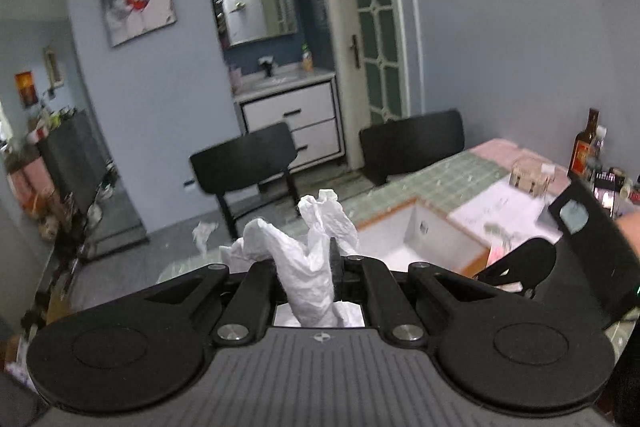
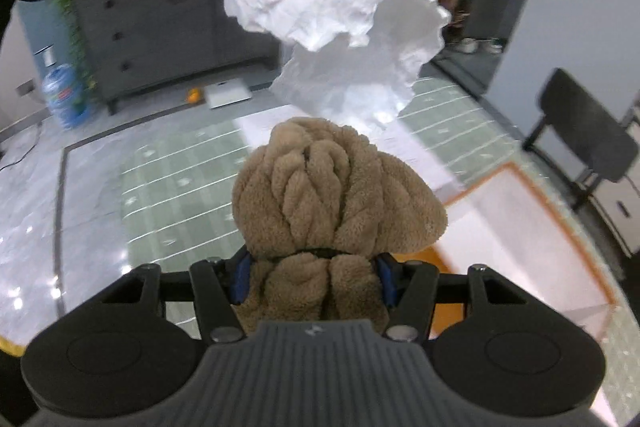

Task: Organize soft objects
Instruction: 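Lift the white bag and brown towel and carry both toward the orange box, then lower both into the orange box and open both tools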

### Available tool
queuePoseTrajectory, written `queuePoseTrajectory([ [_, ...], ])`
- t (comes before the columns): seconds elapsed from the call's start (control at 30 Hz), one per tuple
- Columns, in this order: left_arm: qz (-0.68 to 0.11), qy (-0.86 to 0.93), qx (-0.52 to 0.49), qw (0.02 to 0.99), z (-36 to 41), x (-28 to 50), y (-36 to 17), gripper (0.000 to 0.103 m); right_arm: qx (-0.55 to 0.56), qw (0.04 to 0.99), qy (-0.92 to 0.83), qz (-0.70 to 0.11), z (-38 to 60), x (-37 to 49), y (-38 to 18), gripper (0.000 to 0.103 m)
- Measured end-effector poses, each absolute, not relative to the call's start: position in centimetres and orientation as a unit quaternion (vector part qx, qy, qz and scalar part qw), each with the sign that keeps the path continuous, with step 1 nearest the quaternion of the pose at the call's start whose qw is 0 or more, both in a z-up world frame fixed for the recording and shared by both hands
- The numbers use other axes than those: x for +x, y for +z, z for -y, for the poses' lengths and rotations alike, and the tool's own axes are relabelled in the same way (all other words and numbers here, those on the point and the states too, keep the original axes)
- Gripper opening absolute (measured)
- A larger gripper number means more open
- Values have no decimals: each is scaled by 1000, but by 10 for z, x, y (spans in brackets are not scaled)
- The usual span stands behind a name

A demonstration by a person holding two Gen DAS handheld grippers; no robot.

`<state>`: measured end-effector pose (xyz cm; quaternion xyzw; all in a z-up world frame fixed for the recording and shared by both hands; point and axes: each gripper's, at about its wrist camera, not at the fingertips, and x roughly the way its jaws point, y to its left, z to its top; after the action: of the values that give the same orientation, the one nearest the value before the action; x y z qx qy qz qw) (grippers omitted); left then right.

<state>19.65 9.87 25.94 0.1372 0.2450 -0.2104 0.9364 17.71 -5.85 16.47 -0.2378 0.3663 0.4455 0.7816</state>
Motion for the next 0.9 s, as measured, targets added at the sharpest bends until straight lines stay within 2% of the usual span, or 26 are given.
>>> queuePoseTrajectory([
  [0.2,-218,-243,113,938,-63,241,261,5,-229,814,382,-372,98,225,183,58],
  [0.33,-239,-259,89,932,-45,279,239,5,-218,830,332,-391,133,259,178,58],
  [0.53,-286,-272,63,916,-30,332,178,5,-213,833,271,-432,180,304,142,58],
  [0.7,-323,-281,52,902,-27,366,131,5,-205,832,245,-453,182,338,106,58],
  [0.9,-402,-266,96,871,-18,391,61,5,-194,833,233,-462,185,370,77,58],
])
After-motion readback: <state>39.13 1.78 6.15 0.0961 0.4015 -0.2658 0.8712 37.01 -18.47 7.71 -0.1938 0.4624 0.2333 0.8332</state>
